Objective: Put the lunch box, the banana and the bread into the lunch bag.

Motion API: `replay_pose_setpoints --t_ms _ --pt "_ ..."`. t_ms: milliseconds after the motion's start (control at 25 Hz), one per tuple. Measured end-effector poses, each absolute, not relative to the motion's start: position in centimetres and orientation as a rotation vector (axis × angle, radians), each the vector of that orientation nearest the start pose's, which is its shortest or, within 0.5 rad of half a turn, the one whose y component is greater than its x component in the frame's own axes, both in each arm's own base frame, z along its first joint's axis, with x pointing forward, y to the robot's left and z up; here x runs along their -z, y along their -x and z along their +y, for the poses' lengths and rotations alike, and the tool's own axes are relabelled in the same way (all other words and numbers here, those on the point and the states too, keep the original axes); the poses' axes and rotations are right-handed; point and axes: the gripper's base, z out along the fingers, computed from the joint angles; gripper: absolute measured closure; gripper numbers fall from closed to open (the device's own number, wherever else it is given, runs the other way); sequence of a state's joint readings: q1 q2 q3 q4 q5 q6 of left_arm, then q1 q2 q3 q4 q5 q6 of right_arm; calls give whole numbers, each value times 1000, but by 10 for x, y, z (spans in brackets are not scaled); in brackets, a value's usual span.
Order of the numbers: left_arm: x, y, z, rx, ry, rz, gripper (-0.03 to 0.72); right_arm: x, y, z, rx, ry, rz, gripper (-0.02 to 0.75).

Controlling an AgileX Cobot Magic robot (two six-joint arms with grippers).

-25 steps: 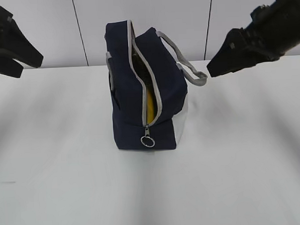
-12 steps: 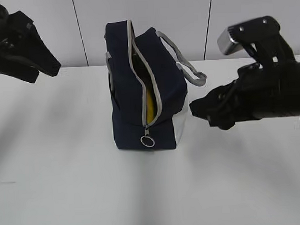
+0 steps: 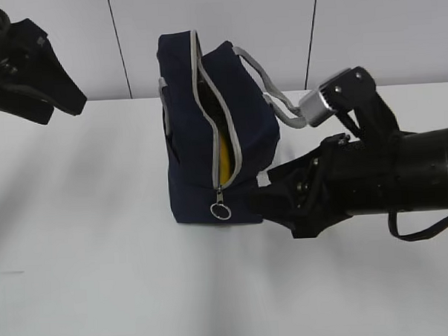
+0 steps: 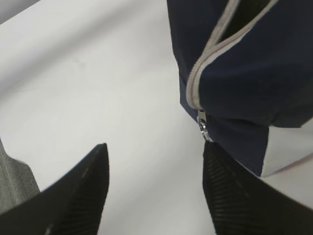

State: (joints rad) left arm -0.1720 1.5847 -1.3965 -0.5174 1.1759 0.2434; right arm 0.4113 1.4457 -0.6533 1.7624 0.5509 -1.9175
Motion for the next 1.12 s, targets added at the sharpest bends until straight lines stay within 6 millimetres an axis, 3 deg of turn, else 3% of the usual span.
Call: replay_pose_setpoints --t_ms 240,520,880,1120 --pt "-325 -310 -96 698 -390 2726 241 -202 -235 159 -777 968 1945 264" --pt "-325 -310 -96 698 -388 2727 248 -198 -237 159 -763 976 1952 264" --pt "-325 -310 -96 700 -380 2730 253 -184 -253 135 -367 853 2145 267" --pt "-325 -310 -96 700 -378 2728 254 -179 -248 138 -160 856 2203 308"
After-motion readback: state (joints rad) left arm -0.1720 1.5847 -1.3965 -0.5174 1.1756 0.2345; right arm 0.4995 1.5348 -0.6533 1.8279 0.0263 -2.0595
